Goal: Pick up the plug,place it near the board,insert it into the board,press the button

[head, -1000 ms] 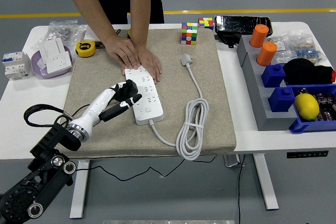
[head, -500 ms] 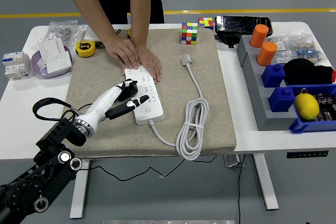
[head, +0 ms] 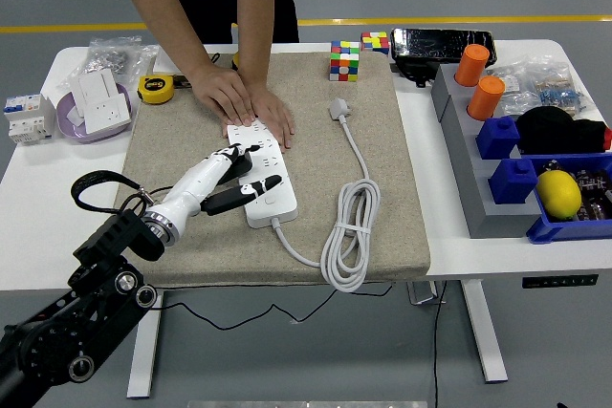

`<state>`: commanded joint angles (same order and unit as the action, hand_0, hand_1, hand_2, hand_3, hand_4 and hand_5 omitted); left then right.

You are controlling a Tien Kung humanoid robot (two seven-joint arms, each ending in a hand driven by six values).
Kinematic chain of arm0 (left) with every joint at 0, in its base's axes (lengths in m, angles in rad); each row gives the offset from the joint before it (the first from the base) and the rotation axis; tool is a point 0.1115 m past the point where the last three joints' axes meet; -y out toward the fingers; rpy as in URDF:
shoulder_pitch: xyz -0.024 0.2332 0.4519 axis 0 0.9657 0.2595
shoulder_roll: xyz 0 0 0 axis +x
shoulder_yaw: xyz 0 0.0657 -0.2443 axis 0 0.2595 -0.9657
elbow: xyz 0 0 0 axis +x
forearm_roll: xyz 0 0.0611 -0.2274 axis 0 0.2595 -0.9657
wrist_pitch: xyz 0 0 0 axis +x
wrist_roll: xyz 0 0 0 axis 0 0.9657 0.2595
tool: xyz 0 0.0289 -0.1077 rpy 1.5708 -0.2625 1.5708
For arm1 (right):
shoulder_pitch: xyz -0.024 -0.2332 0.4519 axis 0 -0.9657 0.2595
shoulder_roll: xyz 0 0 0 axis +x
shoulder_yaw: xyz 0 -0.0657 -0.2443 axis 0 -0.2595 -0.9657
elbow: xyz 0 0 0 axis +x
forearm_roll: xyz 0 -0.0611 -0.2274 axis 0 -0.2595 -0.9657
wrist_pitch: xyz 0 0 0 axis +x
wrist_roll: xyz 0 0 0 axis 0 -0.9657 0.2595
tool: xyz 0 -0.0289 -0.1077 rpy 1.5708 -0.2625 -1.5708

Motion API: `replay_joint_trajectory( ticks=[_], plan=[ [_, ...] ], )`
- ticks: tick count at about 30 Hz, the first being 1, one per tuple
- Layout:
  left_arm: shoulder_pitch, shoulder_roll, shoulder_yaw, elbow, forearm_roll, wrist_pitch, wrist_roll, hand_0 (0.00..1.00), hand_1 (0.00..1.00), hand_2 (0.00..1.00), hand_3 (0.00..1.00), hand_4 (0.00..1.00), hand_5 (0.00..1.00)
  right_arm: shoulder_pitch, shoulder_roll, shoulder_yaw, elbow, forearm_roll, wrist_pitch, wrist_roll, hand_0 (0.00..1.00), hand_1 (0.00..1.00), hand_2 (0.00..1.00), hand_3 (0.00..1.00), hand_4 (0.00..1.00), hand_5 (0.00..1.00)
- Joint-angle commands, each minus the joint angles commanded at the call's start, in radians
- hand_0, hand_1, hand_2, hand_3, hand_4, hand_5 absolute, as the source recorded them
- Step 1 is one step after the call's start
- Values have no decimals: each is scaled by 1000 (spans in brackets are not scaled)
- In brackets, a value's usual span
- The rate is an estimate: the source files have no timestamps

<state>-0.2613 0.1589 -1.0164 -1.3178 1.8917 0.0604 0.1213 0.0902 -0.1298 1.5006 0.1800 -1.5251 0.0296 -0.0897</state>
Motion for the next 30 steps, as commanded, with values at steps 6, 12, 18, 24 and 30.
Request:
replay_joint_trajectory(
  ticks=[6,12,18,24,30],
  plan=[
    [-8,5,33,4,1,-5,8,998,998,943,928,998,998,0,-1,0,0,-2,0,-1,855,765,751,784,998,899],
    [-22,6,46,4,14,-5,11,998,998,944,926,998,998,1,-1,-1,0,-3,1,-1,856,764,751,784,998,899],
    [-34,9,66,12,26,-10,17,998,998,942,925,998,998,-1,-3,-2,0,-4,1,-1,856,764,751,784,998,898],
    [-39,5,81,12,38,-10,21,998,998,940,924,998,998,-3,-3,-1,0,-6,2,-2,857,764,751,784,998,898],
    [-42,4,88,16,47,-12,24,998,997,940,924,998,998,-3,-3,-1,0,-7,2,-1,856,764,751,784,998,898]
  ],
)
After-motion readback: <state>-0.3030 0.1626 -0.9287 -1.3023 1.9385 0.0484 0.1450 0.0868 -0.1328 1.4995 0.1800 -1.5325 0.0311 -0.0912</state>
